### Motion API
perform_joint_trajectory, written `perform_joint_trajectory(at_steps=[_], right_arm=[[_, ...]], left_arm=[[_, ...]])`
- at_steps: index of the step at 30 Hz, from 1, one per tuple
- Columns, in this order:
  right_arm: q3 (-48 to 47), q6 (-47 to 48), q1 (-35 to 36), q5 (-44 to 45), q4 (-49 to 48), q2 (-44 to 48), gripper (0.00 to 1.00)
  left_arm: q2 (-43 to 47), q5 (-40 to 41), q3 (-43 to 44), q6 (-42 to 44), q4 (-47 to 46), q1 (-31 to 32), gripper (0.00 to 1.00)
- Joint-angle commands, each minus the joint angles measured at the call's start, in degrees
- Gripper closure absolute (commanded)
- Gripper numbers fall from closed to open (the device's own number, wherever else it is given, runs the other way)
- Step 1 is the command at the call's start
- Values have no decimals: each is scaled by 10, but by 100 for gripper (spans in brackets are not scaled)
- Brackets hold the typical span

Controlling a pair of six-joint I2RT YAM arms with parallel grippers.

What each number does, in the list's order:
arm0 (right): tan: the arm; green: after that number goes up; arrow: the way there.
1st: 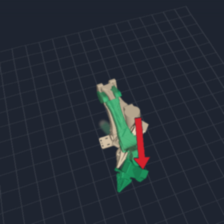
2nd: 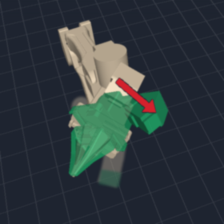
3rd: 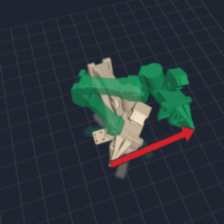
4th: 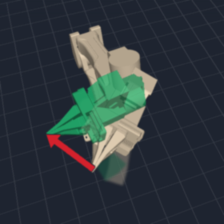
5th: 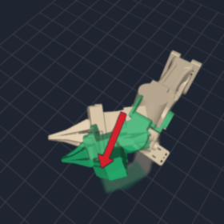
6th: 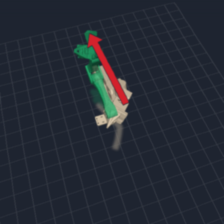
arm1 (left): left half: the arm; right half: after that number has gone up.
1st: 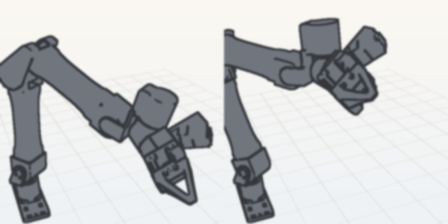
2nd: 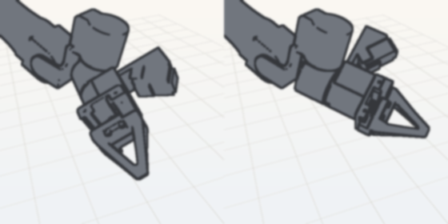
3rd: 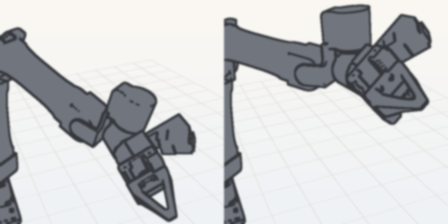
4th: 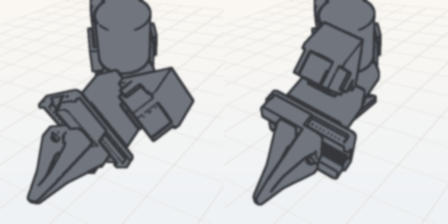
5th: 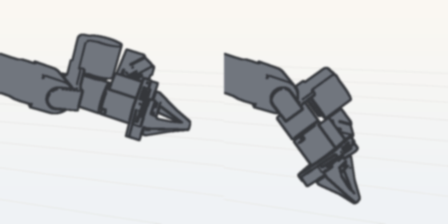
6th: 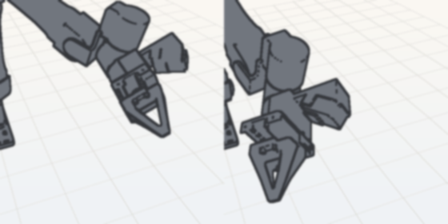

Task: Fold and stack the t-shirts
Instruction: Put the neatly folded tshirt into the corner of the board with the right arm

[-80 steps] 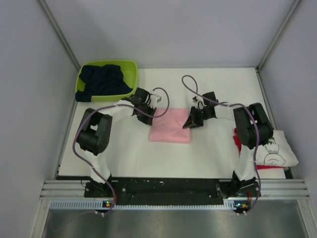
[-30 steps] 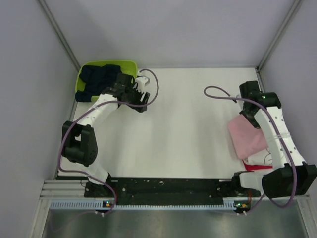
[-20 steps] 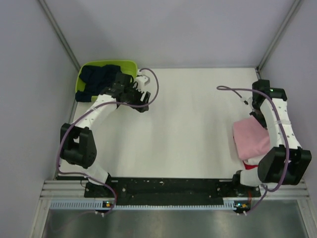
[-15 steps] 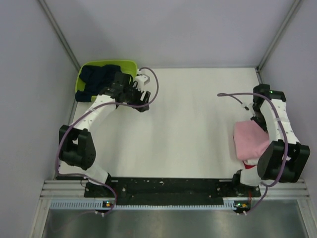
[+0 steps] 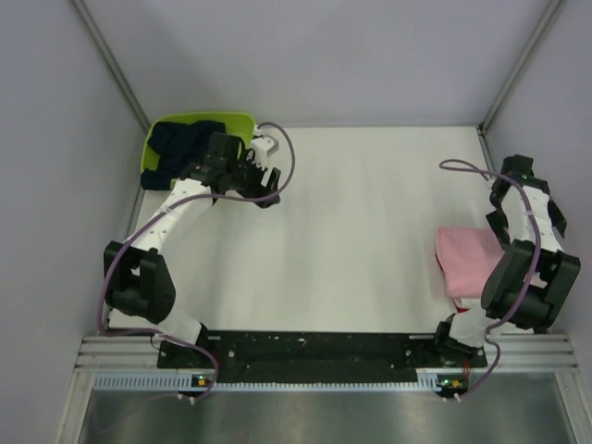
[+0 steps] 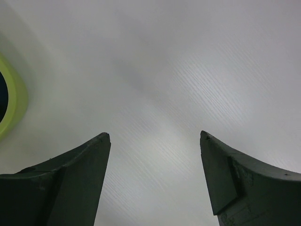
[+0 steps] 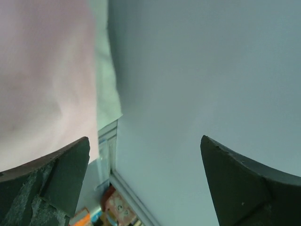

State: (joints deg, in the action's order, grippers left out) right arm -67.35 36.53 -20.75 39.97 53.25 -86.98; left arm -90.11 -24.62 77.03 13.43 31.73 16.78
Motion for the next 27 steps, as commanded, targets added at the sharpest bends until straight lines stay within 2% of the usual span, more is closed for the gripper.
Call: perform_joint_trajectory(at_steps=[1,3,5,7,8,9,10,12,15,17,18,23,26,27], right_arm=[[-94,-28,18,54,-100,47,1],[-124,-32,63,40,-100,81,1],[-134,-44,122,-19,-104,115,1],[-132,-66,183,-125,-109,143,1],[-125,-75,204,-215,-112,157,1],[-110,-89,242,-271,-134,170,1],[-87,-115,253,-337,-166,188,1],[-11,-193,256,-442,-284,233,1],[167,-280,256,-517,-568,295,1],[255,-315,255,-543,-721,317,1],[284,-324,256,-550,-758,320,1],[351,-328,256,-529,-795,299,1],[425,-320,255,-486,-859,306,1],[446,-313,256,-467,-876,306,1]], left_arm=[[27,-7,-3,1,-7,-3,18],[29,-3,-3,11,-3,-3,18],[34,5,-6,22,0,-3,18],[47,27,-18,34,-8,-3,17],[58,45,-28,39,-17,-4,14],[69,61,-44,41,-35,-6,4],[88,71,-68,43,-53,-8,4],[122,91,-107,39,-108,-12,1],[181,84,-186,35,-182,-28,1],[209,98,-244,12,-247,-43,1],[218,119,-269,-21,-283,-49,1],[250,192,-418,-67,-452,-68,1],[253,212,-473,-83,-541,-75,1],[251,241,-480,-108,-559,-76,1]])
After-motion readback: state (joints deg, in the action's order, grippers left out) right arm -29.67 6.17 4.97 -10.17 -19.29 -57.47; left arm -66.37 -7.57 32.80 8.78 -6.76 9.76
